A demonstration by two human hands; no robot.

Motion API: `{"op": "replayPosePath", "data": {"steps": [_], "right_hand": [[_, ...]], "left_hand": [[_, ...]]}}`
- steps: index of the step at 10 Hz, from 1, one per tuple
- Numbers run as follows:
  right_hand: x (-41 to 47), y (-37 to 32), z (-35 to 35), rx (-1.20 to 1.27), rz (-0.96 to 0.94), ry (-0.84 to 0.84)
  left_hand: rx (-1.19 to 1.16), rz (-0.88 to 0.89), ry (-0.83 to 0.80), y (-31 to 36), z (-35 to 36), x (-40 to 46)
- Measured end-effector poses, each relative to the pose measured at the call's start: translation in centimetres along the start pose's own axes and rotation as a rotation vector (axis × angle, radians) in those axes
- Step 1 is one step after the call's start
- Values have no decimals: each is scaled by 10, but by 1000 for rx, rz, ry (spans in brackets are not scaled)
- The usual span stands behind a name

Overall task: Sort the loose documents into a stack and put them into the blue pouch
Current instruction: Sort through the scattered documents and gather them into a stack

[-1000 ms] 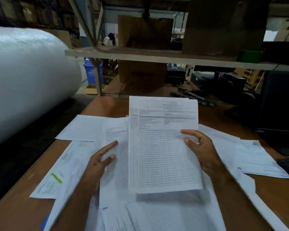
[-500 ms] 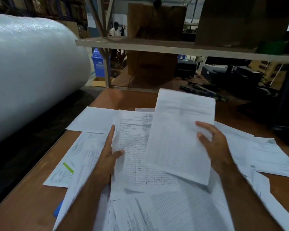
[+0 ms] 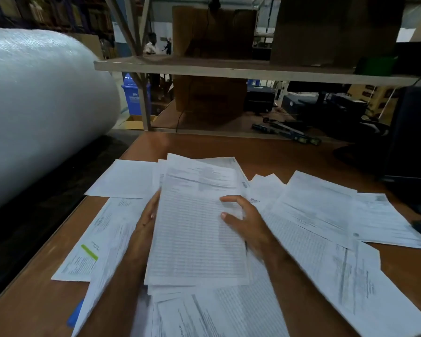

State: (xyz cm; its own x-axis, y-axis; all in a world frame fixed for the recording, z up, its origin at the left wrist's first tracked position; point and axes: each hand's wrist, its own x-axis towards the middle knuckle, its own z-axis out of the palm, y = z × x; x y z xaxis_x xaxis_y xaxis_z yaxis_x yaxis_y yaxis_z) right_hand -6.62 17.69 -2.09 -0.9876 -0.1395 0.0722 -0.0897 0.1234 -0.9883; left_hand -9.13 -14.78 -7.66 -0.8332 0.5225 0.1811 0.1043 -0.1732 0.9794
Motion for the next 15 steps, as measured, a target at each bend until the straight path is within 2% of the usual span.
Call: {"op": "replayPosePath", "data": {"steps": [1, 2, 3, 4, 5, 6, 7, 8, 9, 10, 11, 12, 13, 14, 15], "right_hand": [[-3, -5, 4, -48, -38, -30], [-1, -7, 3, -215, -144, 53], [-3, -13, -8, -218, -127, 60], [-8, -21, -31, -226, -68, 32], [-12, -17, -69, -630, 26, 123], [-20, 7, -106, -1109, 293, 223], [-30, 18, -110, -1250, 465, 154], [-26, 10, -90, -1316, 420, 138], [-7, -6, -81, -1095, 442, 32], [3, -19, -99, -963, 307, -51], [1, -19, -136, -1044, 281, -175], [-3, -6, -154, -1110, 409, -310], [-5, 0, -141, -1320, 431, -190], [-8, 0, -107, -1416, 444, 6], [1, 5, -81, -1288, 434, 173]], "left_hand": [[-822, -197, -356, -54, -77, 27], [-32, -102, 385, 33, 66, -12], [276, 63, 492, 42, 105, 3], [283, 49, 438, 37, 103, 14], [236, 32, 490, 35, 109, 16], [216, 12, 479, 33, 111, 17], [204, 8, 496, 26, 103, 16], [184, 16, 505, 24, 100, 18], [186, 18, 513, 22, 101, 16], [190, 19, 511, 24, 103, 13], [193, 7, 511, 25, 102, 12], [190, -12, 506, 23, 98, 11], [197, -15, 516, 23, 97, 12], [202, -14, 514, 24, 101, 10], [209, -6, 528, 22, 102, 9]]}}
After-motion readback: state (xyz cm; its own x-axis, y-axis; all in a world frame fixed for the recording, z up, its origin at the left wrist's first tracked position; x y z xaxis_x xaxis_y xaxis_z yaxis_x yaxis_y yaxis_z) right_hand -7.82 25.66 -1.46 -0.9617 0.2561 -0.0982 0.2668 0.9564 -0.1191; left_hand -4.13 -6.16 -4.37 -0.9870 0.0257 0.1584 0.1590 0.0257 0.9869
